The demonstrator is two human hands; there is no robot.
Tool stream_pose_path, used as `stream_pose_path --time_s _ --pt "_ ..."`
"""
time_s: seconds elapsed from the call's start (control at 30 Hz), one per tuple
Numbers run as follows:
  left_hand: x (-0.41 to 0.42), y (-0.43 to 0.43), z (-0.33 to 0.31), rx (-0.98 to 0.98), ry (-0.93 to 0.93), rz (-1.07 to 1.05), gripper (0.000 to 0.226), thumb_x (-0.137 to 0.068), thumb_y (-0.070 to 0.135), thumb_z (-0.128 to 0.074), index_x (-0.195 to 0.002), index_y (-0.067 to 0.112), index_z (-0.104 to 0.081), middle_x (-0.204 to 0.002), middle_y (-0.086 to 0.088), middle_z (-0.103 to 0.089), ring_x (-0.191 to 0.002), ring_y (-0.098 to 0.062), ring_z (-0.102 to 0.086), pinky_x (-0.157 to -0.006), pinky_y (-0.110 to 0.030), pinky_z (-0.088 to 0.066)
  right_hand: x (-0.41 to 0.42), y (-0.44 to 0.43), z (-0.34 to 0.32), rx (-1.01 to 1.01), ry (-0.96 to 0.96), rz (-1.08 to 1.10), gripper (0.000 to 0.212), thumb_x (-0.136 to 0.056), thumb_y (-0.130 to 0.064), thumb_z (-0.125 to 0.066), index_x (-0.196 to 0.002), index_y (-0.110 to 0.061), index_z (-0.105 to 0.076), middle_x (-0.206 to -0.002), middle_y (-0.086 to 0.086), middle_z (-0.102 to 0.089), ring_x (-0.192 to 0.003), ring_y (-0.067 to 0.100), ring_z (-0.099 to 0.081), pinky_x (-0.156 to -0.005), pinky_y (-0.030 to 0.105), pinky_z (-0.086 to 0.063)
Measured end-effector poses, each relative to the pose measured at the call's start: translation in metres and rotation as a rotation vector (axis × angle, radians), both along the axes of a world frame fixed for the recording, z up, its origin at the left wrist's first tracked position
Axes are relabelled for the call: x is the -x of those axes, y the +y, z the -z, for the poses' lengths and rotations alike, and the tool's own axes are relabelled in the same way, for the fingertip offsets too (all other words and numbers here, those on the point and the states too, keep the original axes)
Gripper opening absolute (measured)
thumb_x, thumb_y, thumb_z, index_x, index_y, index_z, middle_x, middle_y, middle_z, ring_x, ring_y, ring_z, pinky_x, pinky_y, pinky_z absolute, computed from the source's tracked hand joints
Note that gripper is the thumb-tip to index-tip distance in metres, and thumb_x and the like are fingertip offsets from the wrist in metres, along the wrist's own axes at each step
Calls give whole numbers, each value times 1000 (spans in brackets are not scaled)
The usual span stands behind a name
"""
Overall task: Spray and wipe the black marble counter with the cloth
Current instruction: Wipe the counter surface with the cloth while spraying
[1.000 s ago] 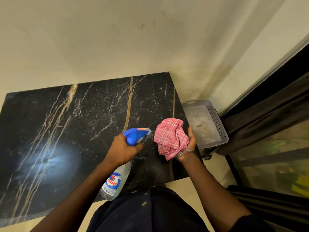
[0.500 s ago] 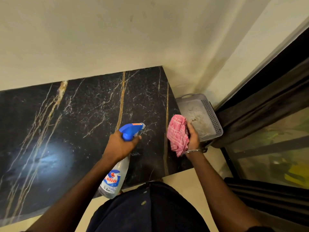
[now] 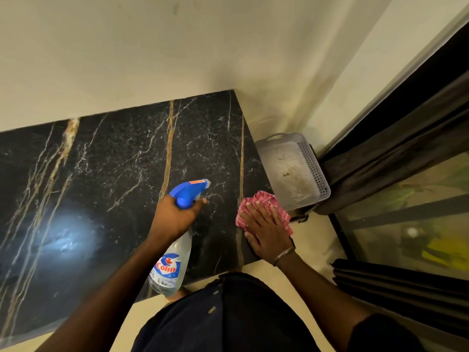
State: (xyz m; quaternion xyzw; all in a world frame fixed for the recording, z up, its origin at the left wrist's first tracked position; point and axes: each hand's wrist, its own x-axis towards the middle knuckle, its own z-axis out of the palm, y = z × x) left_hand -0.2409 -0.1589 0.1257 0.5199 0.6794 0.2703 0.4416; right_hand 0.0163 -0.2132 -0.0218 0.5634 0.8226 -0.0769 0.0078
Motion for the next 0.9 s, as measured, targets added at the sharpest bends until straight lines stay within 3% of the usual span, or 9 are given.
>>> stream_pose_path --time_s 0.23,0.37,0.67,0.9 --pt "-5 28 7 -4 -25 -56 15 -85 28 -72 -94 22 -60 -74 -1 -63 -64 -7 -58 -60 -16 -44 -8 16 9 1 2 35 58 -98 -50 -37 -153 -33 -31 -166 3 -10 -152 33 0 -118 60 -13" --pt "-7 48 12 -8 -31 -75 15 -85 25 -71 -92 21 -59 -72 1 -62 -59 0 -59 -55 -10 -46 -2 55 17 -15 25 54 57 -101 -45 -36 -155 -31 -25 -165 3 -11 -152 34 -1 -117 61 -14" --pt "-7 106 25 24 -44 -174 17 -84 20 -73 -92 13 -60 -68 1 -60 -54 4 -57 -53 -7 -45 24 212 21 26 11 37 52 -100 -40 -29 -151 -31 -32 -164 1 -20 -152 32 -6 -118 59 -10" --pt "4 147 32 31 -61 -212 16 -82 23 -75 -86 22 -60 -67 3 -59 -57 -2 -55 -56 -11 -46 51 357 18 64 -54 19 55 -99 -42 -26 -153 -30 -25 -163 7 -19 -151 35 -7 -119 60 -8"
